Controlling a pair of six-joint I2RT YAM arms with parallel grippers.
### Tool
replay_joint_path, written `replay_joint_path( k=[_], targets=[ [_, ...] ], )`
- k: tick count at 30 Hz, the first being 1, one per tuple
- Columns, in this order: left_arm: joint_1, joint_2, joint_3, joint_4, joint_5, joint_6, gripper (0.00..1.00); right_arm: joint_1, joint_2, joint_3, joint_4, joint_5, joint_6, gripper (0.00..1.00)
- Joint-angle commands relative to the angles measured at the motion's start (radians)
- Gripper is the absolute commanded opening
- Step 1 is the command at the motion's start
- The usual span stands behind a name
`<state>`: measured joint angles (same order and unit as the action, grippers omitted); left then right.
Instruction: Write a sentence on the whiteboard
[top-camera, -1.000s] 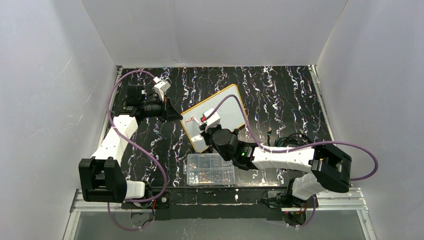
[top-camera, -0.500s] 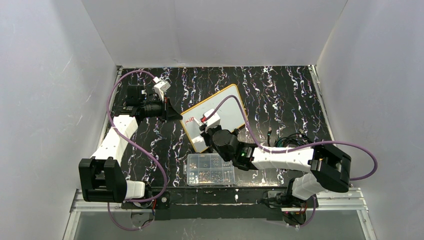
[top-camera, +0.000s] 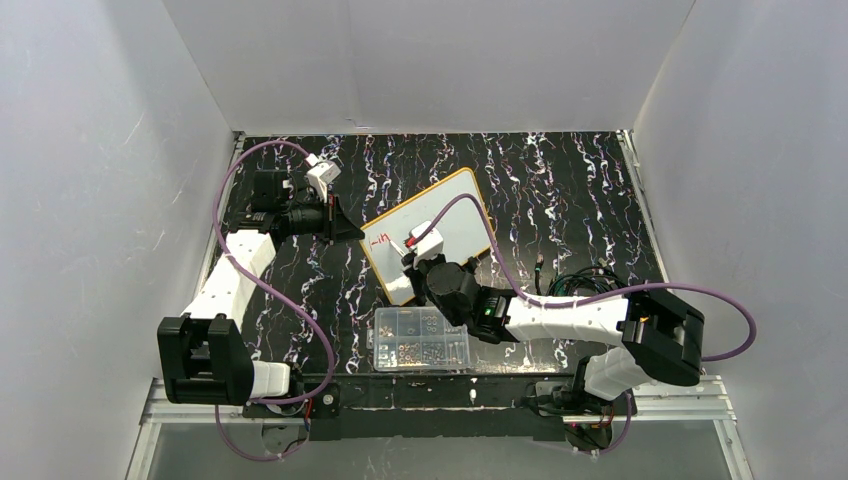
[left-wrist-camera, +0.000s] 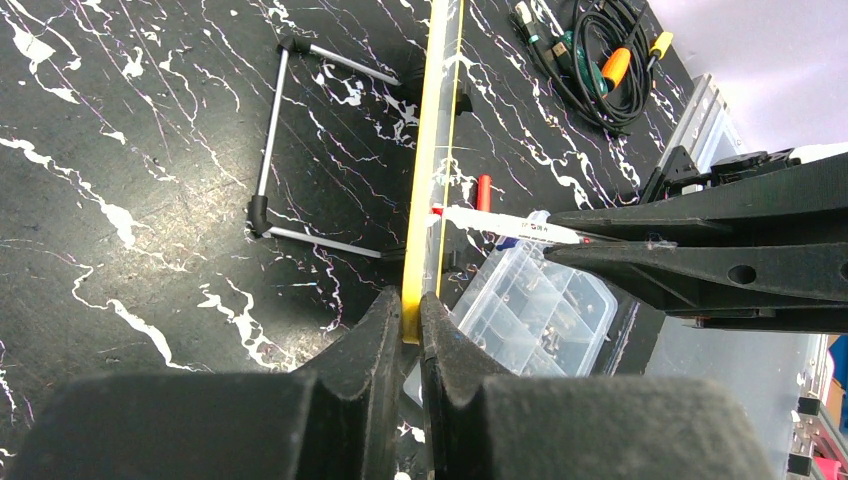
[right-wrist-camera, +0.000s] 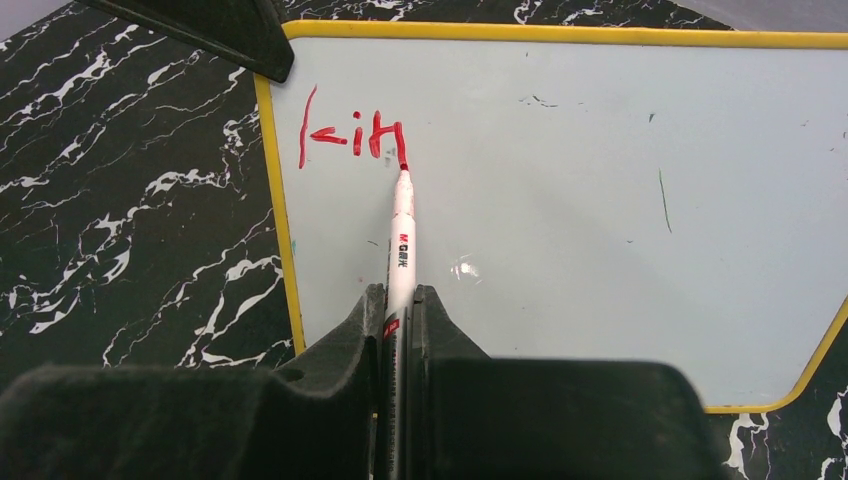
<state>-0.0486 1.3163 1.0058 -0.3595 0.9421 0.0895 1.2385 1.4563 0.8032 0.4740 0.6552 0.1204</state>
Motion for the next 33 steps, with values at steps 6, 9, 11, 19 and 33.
replay_joint_path(
  k=[6,9,11,19,33],
  targets=[
    [-0.004,-0.044,0.002,-0.029,0.036,0.01,0.0,-0.001,-0.032,0.014,0.019,0.013,-0.01,0.01],
    [-0.004,-0.044,0.002,-0.029,0.032,0.01,0.0,-0.001,-0.043,0.013,0.018,0.009,-0.01,0.01],
    [-0.004,-0.046,0.002,-0.03,0.028,0.01,0.0,-0.001,-0.058,0.009,0.016,0.003,-0.008,0.01],
    [-0.004,-0.044,0.002,-0.029,0.026,0.009,0.0,-0.005,-0.141,-0.008,-0.002,0.009,-0.026,0.01],
    [-0.004,-0.037,0.002,-0.029,0.027,0.008,0.0,-0.048,-0.087,-0.01,0.037,-0.04,-0.039,0.01]
  ],
)
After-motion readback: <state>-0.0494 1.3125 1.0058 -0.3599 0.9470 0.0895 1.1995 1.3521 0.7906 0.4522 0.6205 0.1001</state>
